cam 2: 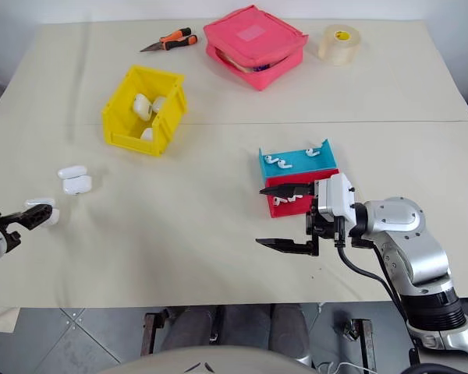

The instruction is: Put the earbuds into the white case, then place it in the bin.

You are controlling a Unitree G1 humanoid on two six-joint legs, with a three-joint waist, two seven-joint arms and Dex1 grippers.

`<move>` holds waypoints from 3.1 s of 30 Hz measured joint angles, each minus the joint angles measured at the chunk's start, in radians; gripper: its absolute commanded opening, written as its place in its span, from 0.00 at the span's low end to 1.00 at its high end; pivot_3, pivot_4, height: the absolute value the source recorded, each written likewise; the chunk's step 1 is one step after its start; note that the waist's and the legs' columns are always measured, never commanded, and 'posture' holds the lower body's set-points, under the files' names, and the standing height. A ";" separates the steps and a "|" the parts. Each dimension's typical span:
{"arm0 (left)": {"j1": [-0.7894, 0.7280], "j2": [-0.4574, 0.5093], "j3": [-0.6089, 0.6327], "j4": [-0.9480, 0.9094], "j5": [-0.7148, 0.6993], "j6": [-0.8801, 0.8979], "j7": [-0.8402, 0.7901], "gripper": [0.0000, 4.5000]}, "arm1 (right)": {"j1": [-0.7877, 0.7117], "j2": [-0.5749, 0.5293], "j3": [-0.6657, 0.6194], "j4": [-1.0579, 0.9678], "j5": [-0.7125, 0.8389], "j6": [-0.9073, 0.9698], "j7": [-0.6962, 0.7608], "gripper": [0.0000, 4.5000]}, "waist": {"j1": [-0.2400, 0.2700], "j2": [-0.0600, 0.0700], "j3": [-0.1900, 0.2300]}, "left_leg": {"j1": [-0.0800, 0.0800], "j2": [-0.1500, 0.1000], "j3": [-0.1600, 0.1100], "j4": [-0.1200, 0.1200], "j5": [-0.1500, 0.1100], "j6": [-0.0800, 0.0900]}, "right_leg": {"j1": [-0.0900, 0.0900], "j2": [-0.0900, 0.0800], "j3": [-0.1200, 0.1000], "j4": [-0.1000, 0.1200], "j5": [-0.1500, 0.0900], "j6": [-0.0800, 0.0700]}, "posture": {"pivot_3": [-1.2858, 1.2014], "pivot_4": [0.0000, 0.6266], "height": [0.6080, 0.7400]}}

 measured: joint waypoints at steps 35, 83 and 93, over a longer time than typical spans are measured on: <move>-0.018 0.032 -0.129 0.081 0.281 -0.013 -0.263 0.64 | 0.005 0.054 0.001 -0.028 -0.043 -0.023 -0.089 1.00 | -0.012 0.000 0.000 | 0.000 0.002 0.001 0.000 0.001 -0.002 | 0.000 0.001 0.001 0.001 0.000 0.000 | 0.52 0.24 1.00; -0.305 -0.641 -0.876 0.459 0.309 -1.541 -1.373 0.64 | 0.371 -0.367 -0.405 -0.177 -0.158 0.234 -0.185 1.00 | 0.018 0.002 -0.001 | 0.000 0.004 0.024 0.016 -0.007 0.008 | 0.004 0.002 0.003 -0.004 0.005 0.005 | 0.52 0.24 1.00; -0.275 -0.643 -0.897 0.411 0.303 -1.493 -1.342 0.64 | -0.154 -0.488 0.042 0.002 -0.284 0.390 -0.071 1.00 | 0.019 0.002 -0.001 | -0.005 0.004 0.022 0.016 -0.008 0.009 | 0.001 0.001 0.001 -0.008 0.007 0.004 | 0.52 0.24 1.00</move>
